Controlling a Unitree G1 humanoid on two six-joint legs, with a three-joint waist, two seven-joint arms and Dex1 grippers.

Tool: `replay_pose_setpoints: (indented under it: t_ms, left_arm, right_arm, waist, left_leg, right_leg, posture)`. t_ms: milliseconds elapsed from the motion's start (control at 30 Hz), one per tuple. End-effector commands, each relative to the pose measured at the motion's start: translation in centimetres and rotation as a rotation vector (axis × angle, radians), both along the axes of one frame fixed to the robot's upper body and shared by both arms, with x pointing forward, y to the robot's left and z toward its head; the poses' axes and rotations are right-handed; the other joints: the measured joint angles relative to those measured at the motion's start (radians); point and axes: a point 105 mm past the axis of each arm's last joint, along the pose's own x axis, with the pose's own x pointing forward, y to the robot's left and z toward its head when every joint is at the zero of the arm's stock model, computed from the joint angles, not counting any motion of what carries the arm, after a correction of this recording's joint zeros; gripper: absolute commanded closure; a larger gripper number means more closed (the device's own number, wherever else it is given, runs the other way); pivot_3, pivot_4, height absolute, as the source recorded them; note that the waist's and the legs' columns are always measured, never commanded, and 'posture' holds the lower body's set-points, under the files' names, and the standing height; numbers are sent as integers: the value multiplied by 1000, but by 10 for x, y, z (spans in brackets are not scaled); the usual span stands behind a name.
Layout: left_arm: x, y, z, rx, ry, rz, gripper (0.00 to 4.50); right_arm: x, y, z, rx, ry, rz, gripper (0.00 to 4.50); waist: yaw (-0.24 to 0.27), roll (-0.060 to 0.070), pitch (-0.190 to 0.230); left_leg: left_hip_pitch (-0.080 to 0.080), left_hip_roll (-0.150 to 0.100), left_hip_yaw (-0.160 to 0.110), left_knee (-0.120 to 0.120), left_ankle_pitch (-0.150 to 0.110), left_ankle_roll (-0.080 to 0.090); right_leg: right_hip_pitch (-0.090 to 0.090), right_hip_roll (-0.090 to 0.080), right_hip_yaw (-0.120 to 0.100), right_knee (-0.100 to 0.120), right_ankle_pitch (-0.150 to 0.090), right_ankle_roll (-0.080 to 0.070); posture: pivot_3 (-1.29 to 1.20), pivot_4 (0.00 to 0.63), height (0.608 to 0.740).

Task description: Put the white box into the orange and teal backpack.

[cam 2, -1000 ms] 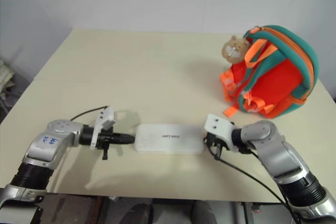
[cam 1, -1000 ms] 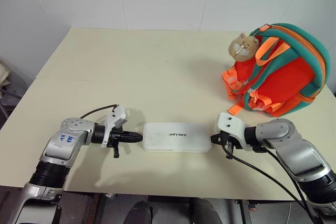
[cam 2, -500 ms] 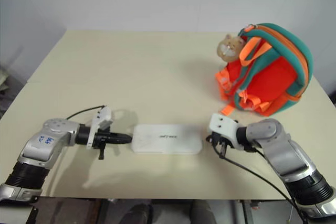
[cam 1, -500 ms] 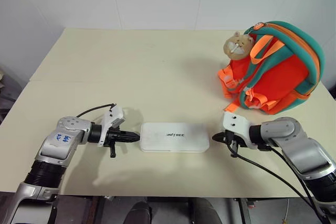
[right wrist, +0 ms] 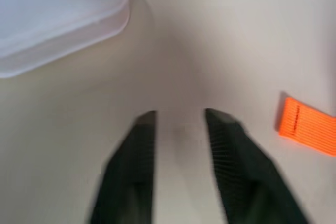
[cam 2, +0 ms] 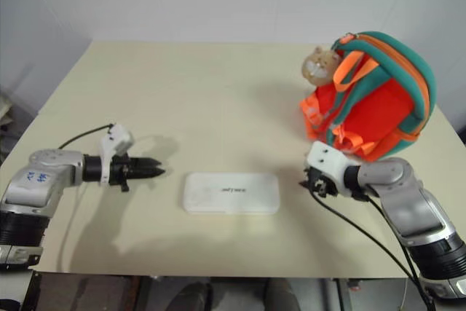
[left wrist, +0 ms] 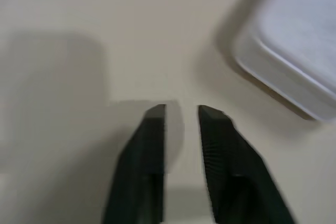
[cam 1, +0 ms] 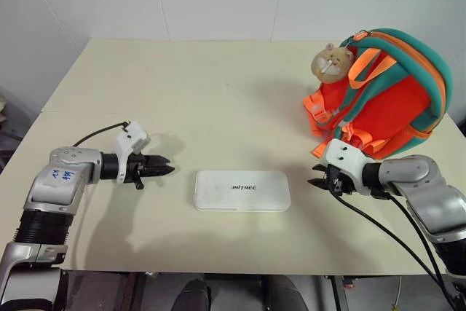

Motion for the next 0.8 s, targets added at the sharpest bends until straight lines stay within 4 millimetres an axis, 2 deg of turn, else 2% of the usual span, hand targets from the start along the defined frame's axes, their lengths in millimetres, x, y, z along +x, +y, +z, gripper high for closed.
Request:
replay_pose_setpoints:
  t_ms: [33,133,200,300,600,800]
  left_arm:
    - [5,0,26,-78,-65,25,2030]
    - [3,-2,33,-141,-64,26,1531]
    - [0,-2,34,-162,-56,29,984]
    - [-5,1,30,-165,-35,34,108]
    - [-22,2,32,-241,8,20,25]
    - [-34,-5,12,-297,127,13,25]
  right_arm:
    - [-5,5,14,7,-40,19,1114]
    - [-7,17,15,28,-57,30,603]
    - [-8,21,15,31,-60,33,12]
    - [-9,24,14,36,-62,30,0]
    - [-3,19,5,-3,-87,-22,0]
    - [6,30,4,17,-135,-16,0]
  waist:
    - [0,0,0]
    - [-1,0,0]
    - [-2,0,0]
    - [-1,0,0]
    - [-1,0,0]
    - [-4,0,0]
  left_leg:
    - [0,0,0,0,0,0]
    - [0,0,0,0,0,0]
    - [0,1,0,-1,0,0]
    - [0,1,0,-1,0,0]
    - [0,1,0,-1,0,0]
    - [0,1,0,-1,0,0]
  right_leg:
    - [0,0,0,0,0,0]
    - [0,0,0,0,0,0]
    - [0,0,0,0,0,0]
    - [0,0,0,0,0,0]
    - [0,0,0,-1,0,0]
    - [-1,0,0,-1,0,0]
  posture:
    - [0,150,740]
    - [0,150,740]
    - [0,150,740]
    - [0,150,740]
    - [0,150,740]
    - [0,150,740]
